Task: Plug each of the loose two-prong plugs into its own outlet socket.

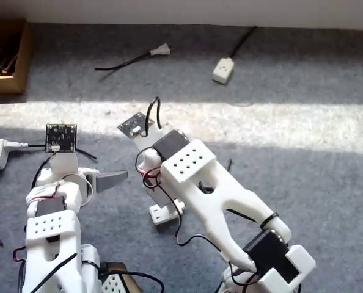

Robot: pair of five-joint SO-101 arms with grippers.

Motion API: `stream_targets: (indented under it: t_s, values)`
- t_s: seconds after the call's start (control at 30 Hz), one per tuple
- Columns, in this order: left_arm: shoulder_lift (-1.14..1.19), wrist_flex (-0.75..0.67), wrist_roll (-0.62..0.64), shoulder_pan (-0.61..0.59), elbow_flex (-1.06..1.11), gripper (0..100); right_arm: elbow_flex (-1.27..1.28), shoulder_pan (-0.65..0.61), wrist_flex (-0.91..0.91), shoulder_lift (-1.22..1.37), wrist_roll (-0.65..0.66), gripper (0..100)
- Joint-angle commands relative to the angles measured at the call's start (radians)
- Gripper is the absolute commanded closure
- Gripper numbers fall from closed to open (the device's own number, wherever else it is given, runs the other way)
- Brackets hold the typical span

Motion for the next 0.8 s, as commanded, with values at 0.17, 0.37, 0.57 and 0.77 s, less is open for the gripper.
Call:
stream_targets:
  t_s: [0.17,0.37,0.57,0.77]
  values:
    - [-0.008,-0.017,0.003,-0.005,-0.005,46,0.002,0.013,0.007,-0.008,-0.012,99.1]
    - [-0.008,-0.017,0.003,-0.004,-0.005,46,0.005,0.010,-0.008,-0.005,-0.012,99.1]
    - [-0.008,-0.017,0.003,-0.004,-0.005,46,0.105,0.008,-0.104,-0.005,-0.040,99.1]
    - [-0.008,-0.017,0.003,-0.004,-0.005,46,0.277,0.015,-0.271,-0.005,-0.034,99.1]
